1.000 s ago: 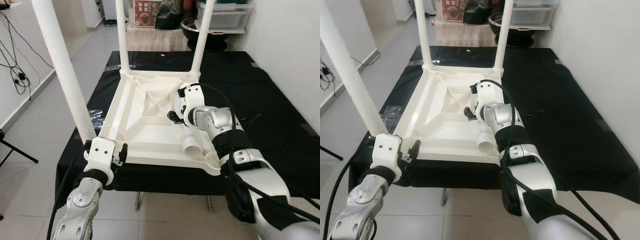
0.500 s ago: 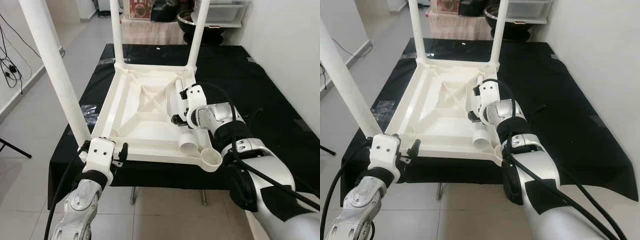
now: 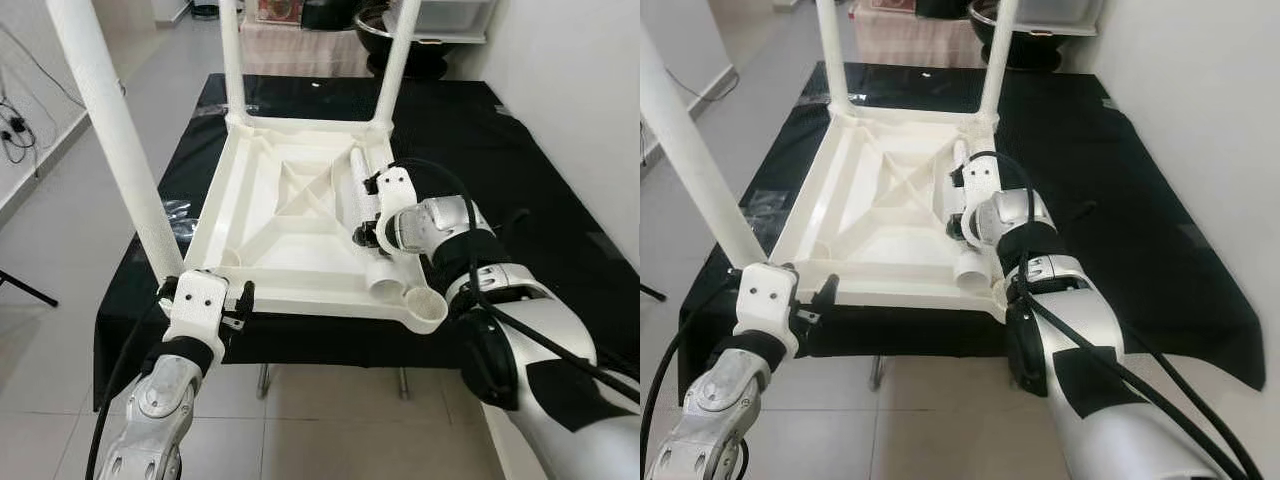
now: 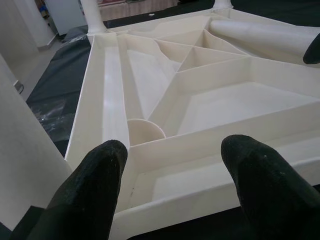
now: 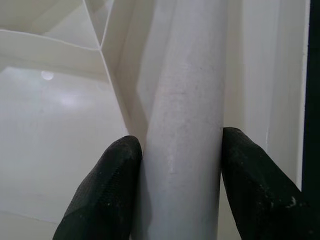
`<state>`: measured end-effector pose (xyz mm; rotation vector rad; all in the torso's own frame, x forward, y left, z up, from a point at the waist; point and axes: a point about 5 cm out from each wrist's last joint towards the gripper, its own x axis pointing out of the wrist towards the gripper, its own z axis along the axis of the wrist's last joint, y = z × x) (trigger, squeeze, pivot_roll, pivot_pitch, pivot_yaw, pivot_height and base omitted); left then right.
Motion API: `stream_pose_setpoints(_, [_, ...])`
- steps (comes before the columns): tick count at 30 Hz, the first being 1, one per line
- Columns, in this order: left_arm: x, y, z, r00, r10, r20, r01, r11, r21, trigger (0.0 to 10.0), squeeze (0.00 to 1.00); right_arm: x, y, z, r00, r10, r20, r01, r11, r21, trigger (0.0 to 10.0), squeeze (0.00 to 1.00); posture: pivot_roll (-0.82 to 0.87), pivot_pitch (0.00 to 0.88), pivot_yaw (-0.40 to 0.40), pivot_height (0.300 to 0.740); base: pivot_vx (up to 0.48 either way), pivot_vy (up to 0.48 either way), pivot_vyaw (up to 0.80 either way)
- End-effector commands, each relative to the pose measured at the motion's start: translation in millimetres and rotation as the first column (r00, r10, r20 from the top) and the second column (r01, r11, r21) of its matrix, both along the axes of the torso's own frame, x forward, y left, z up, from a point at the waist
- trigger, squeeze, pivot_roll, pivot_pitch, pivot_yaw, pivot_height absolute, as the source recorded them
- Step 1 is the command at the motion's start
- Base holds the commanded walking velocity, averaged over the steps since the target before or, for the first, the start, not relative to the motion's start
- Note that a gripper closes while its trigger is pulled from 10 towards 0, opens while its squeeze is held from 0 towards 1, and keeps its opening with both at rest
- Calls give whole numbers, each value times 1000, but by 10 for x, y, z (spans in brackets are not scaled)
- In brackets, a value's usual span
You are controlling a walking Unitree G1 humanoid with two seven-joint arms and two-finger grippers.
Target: Building children table
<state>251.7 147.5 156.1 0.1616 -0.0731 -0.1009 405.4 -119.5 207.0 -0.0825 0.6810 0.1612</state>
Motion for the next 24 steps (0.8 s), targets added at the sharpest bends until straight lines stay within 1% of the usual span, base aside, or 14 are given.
stream_pose_setpoints(1, [-19,-18,-36,1000,2,-22,-3,1000,-8,10000,0,-15,8,-44,999,29,-23,-30,999,-34,0,0,26,123,-87,740,0,0,0])
stream_pose_setpoints(4, [-20,-20,-34,1000,2,-22,-2,1000,-9,10000,0,-16,4,-68,999,30,-24,-32,998,-50,0,0,26,123,-87,740,0,0,0])
stream_pose_setpoints(6, [-21,-21,-32,1000,1,-21,-1,1000,-9,10000,0,-11,8,-69,1000,23,-15,-24,999,-29,0,0,29,121,-86,740,0,0,0])
stream_pose_setpoints(7, [-20,-19,-28,1000,0,-20,0,1000,-9,10000,0,-4,6,-52,1000,10,-6,-10,1000,-6,2627,0,31,118,-81,740,0,0,0])
stream_pose_setpoints(8, [-20,-19,-28,1000,0,-20,0,1000,-9,10000,0,-4,6,-52,1000,10,-6,-10,1000,-6,2627,0,31,118,-81,740,0,0,0])
stream_pose_setpoints(9, [-17,-13,-18,1000,-3,-19,3,1000,-10,10000,0,36,3,51,998,-21,52,16,995,97,10000,0,32,118,-79,740,0,0,0])
stream_pose_setpoints(10, [-17,-13,-18,1000,-3,-19,3,1000,-10,10000,0,36,3,51,998,-21,52,16,995,97,10000,0,32,118,-79,740,0,0,0])
stream_pose_setpoints(11, [-13,-9,-11,1000,-6,-18,6,1000,-14,10000,0,54,-9,102,996,-30,83,19,991,134,10000,0,31,119,-75,740,0,0,0])
stream_pose_setpoints(12, [-13,-9,-11,1000,-6,-18,6,1000,-14,10000,0,54,-9,102,996,-30,83,19,991,134,10000,0,31,119,-75,740,0,0,0])
stream_pose_setpoints(14, [-1,-4,3,1000,-10,-16,10,1000,-23,10000,0,78,-44,180,991,-50,124,25,982,189,10000,0,31,117,-72,740,0,0,0])
stream_pose_setpoints(16, [10,-3,13,1000,-18,-12,18,1000,-24,10000,0,87,-64,222,988,-50,148,17,977,215,10000,0,30,114,-69,740,0,0,0])
stream_pose_setpoints(20, [62,-13,59,999,-52,1,52,998,-24,10000,0,98,-141,354,977,-58,203,-17,937,348,10000,0,28,108,-57,740,0,0,0])
stream_pose_setpoints(21, [62,-13,59,999,-52,1,52,998,-24,10000,0,98,-141,354,977,-58,203,-17,937,348,10000,0,28,108,-57,740,0,0,0])
stream_pose_setpoints(24, [101,-32,107,997,-80,8,81,996,-47,10000,0,104,-173,415,969,-81,235,-24,910,414,10000,0,30,104,-52,740,0,0,0])
